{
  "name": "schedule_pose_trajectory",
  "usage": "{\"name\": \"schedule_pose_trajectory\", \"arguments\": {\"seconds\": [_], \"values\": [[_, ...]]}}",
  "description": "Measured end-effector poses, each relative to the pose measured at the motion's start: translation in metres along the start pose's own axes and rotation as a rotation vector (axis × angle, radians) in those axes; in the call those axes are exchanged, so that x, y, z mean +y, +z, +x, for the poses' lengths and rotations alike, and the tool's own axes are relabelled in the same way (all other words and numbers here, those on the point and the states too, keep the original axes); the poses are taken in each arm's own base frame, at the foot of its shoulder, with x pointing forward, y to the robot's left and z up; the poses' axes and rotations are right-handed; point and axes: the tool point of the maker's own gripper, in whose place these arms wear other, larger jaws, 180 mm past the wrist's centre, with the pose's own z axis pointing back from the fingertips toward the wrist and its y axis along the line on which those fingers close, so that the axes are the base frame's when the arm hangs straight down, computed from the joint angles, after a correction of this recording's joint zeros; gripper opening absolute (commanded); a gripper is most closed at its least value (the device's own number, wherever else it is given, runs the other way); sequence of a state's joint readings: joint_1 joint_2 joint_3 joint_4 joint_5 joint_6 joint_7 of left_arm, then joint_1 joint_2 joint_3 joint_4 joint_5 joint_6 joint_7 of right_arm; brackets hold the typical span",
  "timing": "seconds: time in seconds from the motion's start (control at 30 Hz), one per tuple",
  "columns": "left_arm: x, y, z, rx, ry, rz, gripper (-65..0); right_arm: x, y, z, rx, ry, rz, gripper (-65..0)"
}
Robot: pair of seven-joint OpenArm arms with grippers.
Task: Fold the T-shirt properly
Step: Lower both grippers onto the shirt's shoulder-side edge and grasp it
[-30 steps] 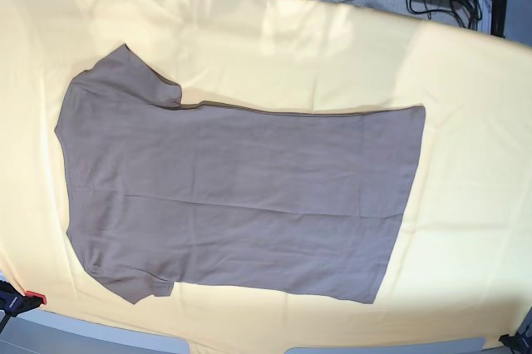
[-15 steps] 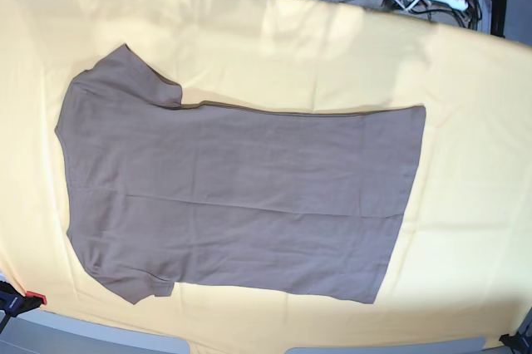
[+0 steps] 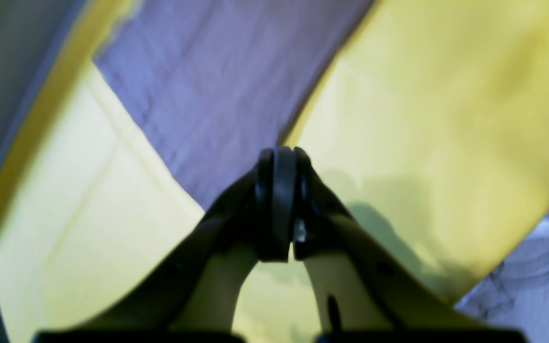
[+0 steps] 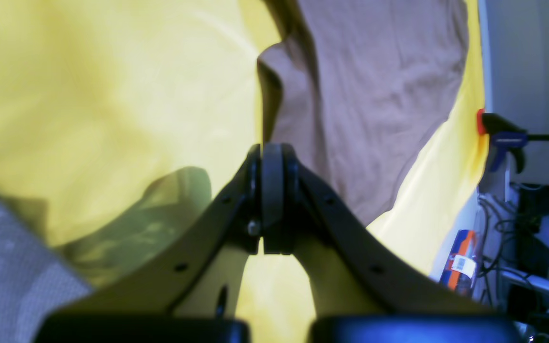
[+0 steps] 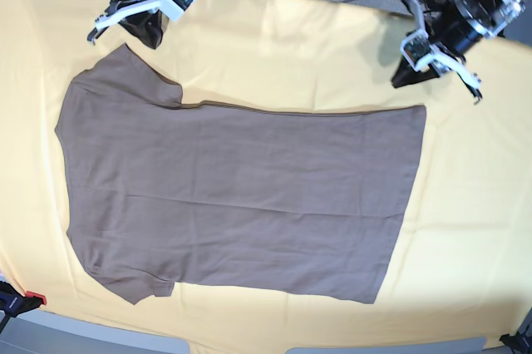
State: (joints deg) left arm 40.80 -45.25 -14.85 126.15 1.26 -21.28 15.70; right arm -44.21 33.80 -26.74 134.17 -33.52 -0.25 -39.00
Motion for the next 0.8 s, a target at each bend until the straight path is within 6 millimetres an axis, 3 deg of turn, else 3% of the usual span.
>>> {"name": "schedule_pose_trajectory", "arguments": {"seconds": [0.1, 0.2, 0.3, 0.37, 0.4, 0.47, 0.53, 0.6, 0.8], "values": [[0.018, -0.009, -0.019, 0.002, -0.049, -0.033, -65.0, -0.008, -0.004, 0.004, -0.015, 0.0, -0.027, -65.0], [0.036, -0.018, -0.037, 0.006, -0.1, -0.069, -63.3, -0.003, -0.005, -0.001, -0.001, 0.009, -0.014, -65.0], [0.043, -0.027, -0.045, -0.009, -0.165, -0.129, -41.6, -0.002, -0.006, -0.003, 0.006, 0.008, -0.013, -63.3], [0.047, -0.036, -0.054, 0.006, -0.195, -0.146, -31.4, -0.002, -0.006, -0.003, 0.006, 0.007, -0.015, -54.9], [0.046, -0.041, -0.06, 0.026, -0.212, -0.161, -29.9, -0.003, -0.006, -0.003, 0.008, 0.006, -0.017, -50.1], [0.045, -0.051, -0.07, 0.057, -0.248, -0.182, -29.8, -0.002, -0.006, -0.005, 0.017, 0.003, -0.014, -40.3], [0.04, -0.06, -0.079, 0.086, -0.285, -0.215, -29.8, 0.002, -0.006, -0.004, 0.015, -0.033, 0.01, -35.1], [0.04, -0.069, -0.077, 0.069, -0.308, -0.224, -29.9, 0.005, -0.006, -0.005, 0.018, -0.05, 0.03, -34.8], [0.04, -0.084, -0.072, 0.058, -0.348, -0.242, -29.9, -0.012, -0.012, -0.023, 0.062, -0.094, 0.021, -34.8]]}}
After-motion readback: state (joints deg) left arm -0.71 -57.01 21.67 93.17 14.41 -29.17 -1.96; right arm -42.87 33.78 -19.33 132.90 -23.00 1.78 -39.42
